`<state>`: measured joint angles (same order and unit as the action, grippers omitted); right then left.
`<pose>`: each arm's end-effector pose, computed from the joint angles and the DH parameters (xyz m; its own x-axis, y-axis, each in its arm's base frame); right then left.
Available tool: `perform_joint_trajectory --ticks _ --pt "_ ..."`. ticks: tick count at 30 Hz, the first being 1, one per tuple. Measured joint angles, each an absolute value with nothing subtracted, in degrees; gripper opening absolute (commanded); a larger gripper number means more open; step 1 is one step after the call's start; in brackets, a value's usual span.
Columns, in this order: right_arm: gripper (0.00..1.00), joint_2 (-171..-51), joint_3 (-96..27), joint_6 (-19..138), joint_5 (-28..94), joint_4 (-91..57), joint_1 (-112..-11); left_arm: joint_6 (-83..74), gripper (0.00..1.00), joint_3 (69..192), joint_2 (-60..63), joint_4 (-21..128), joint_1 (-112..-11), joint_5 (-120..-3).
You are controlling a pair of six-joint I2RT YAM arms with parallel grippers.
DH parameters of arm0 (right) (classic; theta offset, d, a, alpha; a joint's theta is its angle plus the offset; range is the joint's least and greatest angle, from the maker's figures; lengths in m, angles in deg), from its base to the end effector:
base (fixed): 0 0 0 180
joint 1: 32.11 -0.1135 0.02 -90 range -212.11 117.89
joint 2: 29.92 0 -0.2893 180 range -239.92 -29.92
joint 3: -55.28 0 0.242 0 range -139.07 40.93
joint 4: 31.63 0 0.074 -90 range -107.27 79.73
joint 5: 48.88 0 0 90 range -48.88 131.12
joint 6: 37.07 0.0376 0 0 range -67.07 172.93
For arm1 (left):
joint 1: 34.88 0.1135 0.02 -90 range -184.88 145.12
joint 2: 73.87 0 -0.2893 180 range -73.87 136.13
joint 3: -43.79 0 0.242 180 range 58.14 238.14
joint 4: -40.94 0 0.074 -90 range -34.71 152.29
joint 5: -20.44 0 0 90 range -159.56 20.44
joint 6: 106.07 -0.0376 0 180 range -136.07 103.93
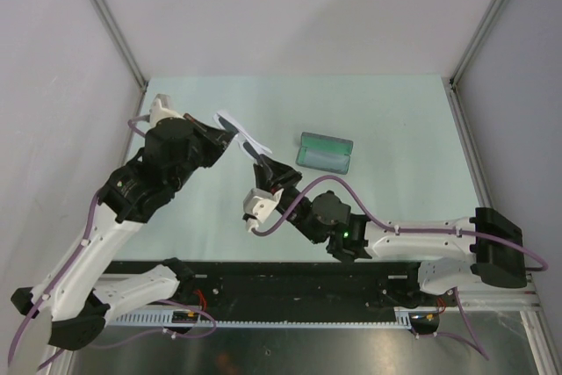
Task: Organize the sunglasses
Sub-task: Pass from the left arm to the right
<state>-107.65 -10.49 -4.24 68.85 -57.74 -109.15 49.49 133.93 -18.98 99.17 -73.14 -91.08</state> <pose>0.0842 0.2877 0.3723 0.6695 -0.4071 -0.6213 -0.3667 0.5462 -0.7531 0.1276 -0.0830 0.4473 -0.4099 -0.7554 -0.5113 -0.1505 0.6088 -0.7789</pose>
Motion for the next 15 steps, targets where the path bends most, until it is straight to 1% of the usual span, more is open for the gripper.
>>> perform_joint_trajectory --ticks 11,15 --pt "0.28 -108.0 -10.67 -4.94 69.0 -57.22 -109.04 49.51 0.0 134.13 -18.98 99.52 -73.45 -91.58" --pt "0.28 -108.86 -11.23 -5.75 69.39 -57.3 -109.13 49.46 0.0 134.13 -19.09 99.65 -73.45 -92.32"
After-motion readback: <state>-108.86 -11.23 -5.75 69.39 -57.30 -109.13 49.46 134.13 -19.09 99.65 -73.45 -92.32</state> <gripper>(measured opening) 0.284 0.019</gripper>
